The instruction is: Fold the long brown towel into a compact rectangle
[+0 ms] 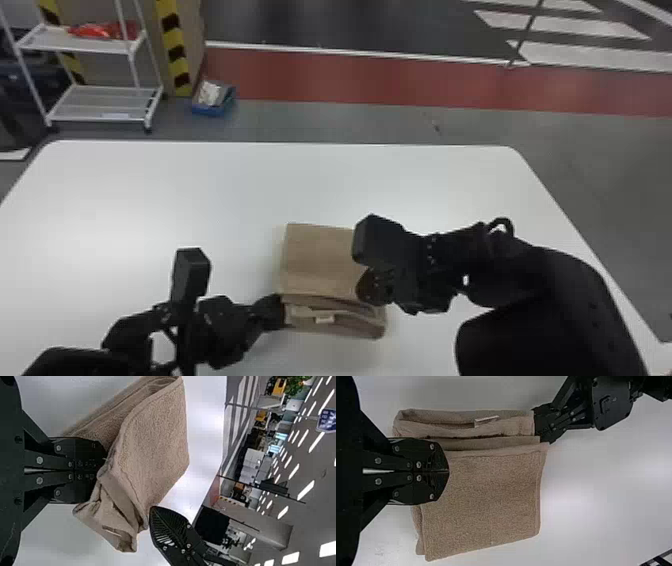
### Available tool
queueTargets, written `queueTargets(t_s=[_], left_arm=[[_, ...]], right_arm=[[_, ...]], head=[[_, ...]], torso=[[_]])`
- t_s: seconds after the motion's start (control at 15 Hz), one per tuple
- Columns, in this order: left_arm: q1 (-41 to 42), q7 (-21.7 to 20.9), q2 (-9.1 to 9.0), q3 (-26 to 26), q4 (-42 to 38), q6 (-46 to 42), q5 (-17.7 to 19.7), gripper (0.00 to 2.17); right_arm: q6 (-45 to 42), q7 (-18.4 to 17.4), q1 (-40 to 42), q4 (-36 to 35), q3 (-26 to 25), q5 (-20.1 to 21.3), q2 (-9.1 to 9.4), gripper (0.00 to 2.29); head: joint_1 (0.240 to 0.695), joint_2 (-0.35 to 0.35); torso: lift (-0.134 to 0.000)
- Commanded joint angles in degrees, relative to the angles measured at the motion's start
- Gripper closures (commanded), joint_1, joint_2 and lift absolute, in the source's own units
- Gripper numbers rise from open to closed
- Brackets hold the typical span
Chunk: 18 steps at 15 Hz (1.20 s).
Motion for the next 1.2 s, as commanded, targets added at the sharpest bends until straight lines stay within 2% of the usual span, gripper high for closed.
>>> queueTargets(t_s=[0.0, 0.33, 0.4, 0.47, 0.53, 0.6, 0.67, 1.13], left_arm=[[0.5, 0.0, -0.15, 0.0, -0.3, 0.0, 0.0, 2.15], [1.3, -0.1, -0.15, 0.2, -1.6, 0.0, 0.0, 2.13], [1.4, -0.1, -0.15, 0.2, -1.7, 0.0, -0.1, 1.98], [1.6, -0.4, -0.15, 0.3, -2.0, 0.0, -0.1, 1.6], [1.9, -0.5, -0.15, 0.5, -2.5, 0.4, -0.2, 0.8], [1.9, -0.8, -0.15, 0.6, -3.0, 1.6, -0.4, 0.16], [1.9, -0.9, -0.15, 0.9, -3.5, 2.1, -0.6, 0.01], [1.4, -3.2, -0.15, 3.9, -5.0, 4.4, -0.8, 0.02]], right_arm=[[-0.8, 0.2, 0.1, 1.5, 0.2, 0.9, 0.05, 1.66], [-1.6, 0.2, 0.1, 3.5, 0.6, 1.7, 0.4, 1.66], [-1.6, 0.2, 0.2, 3.5, 0.8, 1.7, 0.49, 1.66], [-1.6, 0.2, 0.3, 3.5, 1.0, 1.9, 0.49, 1.66], [-1.6, 0.2, 0.4, 3.5, 1.0, 2.0, 0.49, 1.66], [-1.6, 0.2, 0.4, 3.5, 1.0, 2.0, 0.58, 1.66], [-1.6, 0.2, 0.6, 3.5, 1.1, 2.0, 0.58, 1.66], [-2.0, 0.2, 0.8, 4.2, 1.5, 2.7, 1.63, 1.66]], head=[[0.695, -0.143], [0.695, -0.157], [0.695, -0.157], [0.695, -0.156], [0.695, -0.154], [0.695, -0.15], [0.695, -0.149], [0.695, -0.12]], torso=[[-0.124], [-0.124], [-0.124], [-0.124], [-0.124], [-0.124], [-0.124], [-0.124]])
